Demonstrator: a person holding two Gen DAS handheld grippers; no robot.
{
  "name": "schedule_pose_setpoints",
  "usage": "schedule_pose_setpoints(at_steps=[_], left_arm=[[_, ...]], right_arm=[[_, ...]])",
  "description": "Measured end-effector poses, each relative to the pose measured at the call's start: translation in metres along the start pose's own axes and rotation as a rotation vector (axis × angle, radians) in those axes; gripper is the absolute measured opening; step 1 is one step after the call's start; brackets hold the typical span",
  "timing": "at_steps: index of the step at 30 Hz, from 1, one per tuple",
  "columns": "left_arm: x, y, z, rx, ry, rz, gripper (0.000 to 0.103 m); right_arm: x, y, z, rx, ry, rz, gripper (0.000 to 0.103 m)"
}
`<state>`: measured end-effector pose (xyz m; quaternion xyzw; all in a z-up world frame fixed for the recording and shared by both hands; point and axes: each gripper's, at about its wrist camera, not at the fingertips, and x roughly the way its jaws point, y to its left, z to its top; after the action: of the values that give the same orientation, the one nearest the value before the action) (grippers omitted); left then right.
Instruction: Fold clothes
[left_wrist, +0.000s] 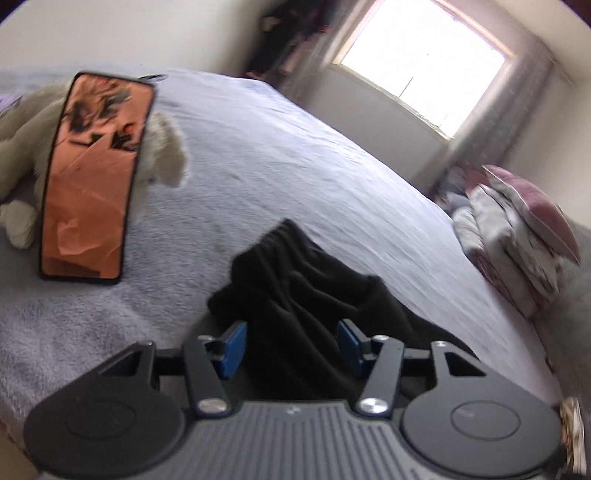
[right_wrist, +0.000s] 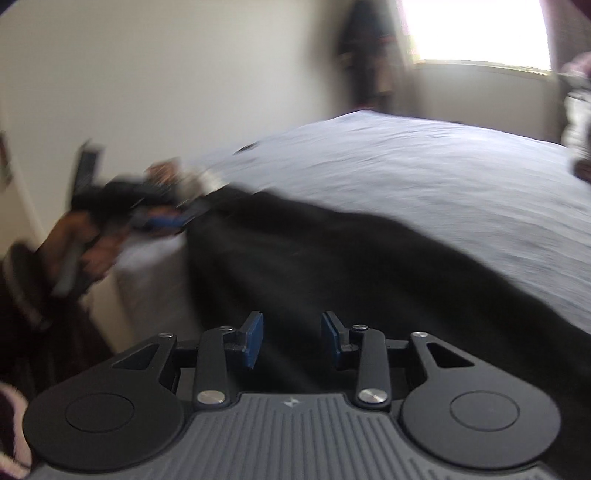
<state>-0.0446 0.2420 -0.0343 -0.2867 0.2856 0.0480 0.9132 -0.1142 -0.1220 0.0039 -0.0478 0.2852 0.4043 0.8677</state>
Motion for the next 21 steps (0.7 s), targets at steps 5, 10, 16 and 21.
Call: schedule_pose_setpoints(at_steps=[5,10,16,21], left_arm=[[0.012,0.010,0.006,-0.049,-0.006,0.028,0.040],[0.014,0.005,0.006,-0.066,-0.015,0.030,0.018],[-0.001,-0.006,0.018,-0.033,-0.104,-0.013,0.015],[0.004,0.002,0.013,-0.051,-0.043,0.058,0.015]], right_arm=[[0.032,0.023,0.001,-0.102,0.093,-0.008,0.038],[0.047,0.029,-0.004,-0.137,0.139,-0.080,0.011],[0.018,0.036,0.007,-0.196,0.084,-0.028,0.005],[0.017,0.038,0.003,-0.187,0.126,0.015,0.005]])
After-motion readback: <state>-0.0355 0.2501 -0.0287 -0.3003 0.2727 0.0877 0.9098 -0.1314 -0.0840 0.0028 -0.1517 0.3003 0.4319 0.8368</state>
